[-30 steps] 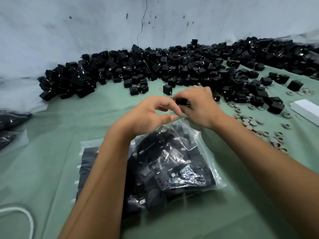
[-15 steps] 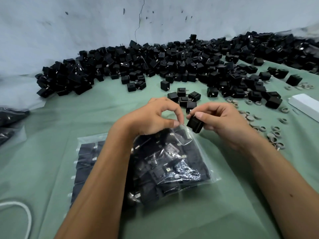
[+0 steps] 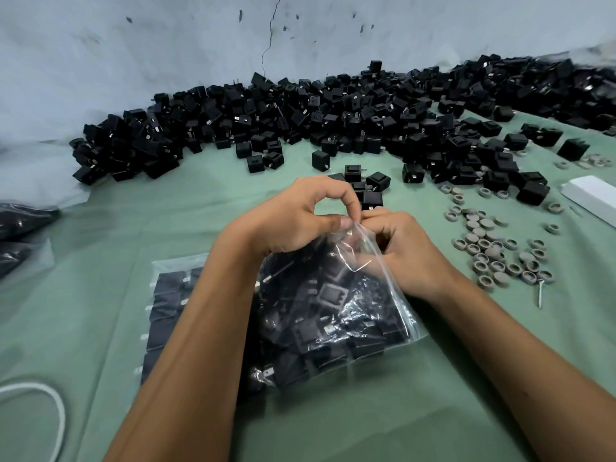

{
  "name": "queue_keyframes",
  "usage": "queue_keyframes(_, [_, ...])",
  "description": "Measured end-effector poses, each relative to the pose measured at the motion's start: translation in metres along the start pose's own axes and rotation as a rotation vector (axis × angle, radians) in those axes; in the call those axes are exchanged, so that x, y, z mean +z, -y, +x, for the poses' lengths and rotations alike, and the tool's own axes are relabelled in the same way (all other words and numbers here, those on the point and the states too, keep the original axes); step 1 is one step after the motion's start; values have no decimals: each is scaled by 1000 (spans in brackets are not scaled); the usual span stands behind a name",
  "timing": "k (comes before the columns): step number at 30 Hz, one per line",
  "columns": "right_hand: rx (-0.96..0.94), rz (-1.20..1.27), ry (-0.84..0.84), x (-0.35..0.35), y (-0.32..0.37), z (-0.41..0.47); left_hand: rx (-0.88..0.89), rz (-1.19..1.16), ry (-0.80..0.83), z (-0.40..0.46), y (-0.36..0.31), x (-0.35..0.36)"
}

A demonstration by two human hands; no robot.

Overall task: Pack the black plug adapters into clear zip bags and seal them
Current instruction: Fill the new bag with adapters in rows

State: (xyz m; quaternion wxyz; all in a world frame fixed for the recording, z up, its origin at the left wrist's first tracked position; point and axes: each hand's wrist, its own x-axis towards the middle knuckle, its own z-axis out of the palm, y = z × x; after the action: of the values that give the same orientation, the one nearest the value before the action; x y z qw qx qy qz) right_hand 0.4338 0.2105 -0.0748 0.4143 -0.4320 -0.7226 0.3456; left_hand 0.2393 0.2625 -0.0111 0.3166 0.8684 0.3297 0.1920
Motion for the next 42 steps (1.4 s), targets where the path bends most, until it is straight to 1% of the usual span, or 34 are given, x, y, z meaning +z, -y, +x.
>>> queue_keyframes(3, [23,-28,-109,3,-1,1,6,-7,-12,-1,0,0])
queue_keyframes(5, [43,-43,-217,-2,-4,3,6,-2,-7,-1,1,1])
queue_keyframes(6, [46,-123,-283,-6,-6,4,1,-2,-3,-1,1,2])
queue_keyframes(8, [62,-419,-369,-13,-14,7,-29,-7,-8,-1,2,3])
queue_keyframes(9, [93,-551,-361,-15,-18,8,-50,-8,-11,0,3,4])
queue_keyframes(11, [171,-682,-273,-17,-25,10,-80,-1,-3,0,4,5])
queue_keyframes(14, [197,-779,-84,-15,-29,17,-109,5,22,1,3,6])
queue_keyframes(16, [199,-798,-16,-13,-31,19,-133,-7,27,1,3,6])
queue_keyframes(17, [186,-787,-27,-13,-32,20,-138,-10,26,1,2,6])
queue_keyframes(20, [131,-670,-156,-15,-30,17,-143,-6,23,1,2,5])
queue_keyframes(24, [97,-534,-270,-19,-28,12,-157,5,44,2,0,6])
queue_keyframes(26, [94,-390,-348,-20,-24,10,-146,13,53,3,0,8])
queue_keyframes(28, [139,-237,-373,-22,-21,9,-126,22,63,4,1,9])
queue_keyframes(30, [206,-68,-323,-23,-16,8,-118,26,59,4,2,9])
queue_keyframes(32, [228,80,-243,-25,-10,6,-116,23,36,3,3,8])
queue_keyframes(35, [302,194,-64,-28,0,2,-102,17,9,0,5,4])
queue_keyframes(37, [361,209,34,-31,4,-1,-84,-10,-7,-1,5,1])
queue_keyframes(38, [363,211,55,-32,6,-2,-72,-17,-17,-2,3,1])
queue_keyframes(40, [338,211,63,-33,8,-4,-52,-12,-38,-3,1,0])
queue_keyframes(42, [293,106,51,-34,9,-3,-38,-10,-48,-2,0,0])
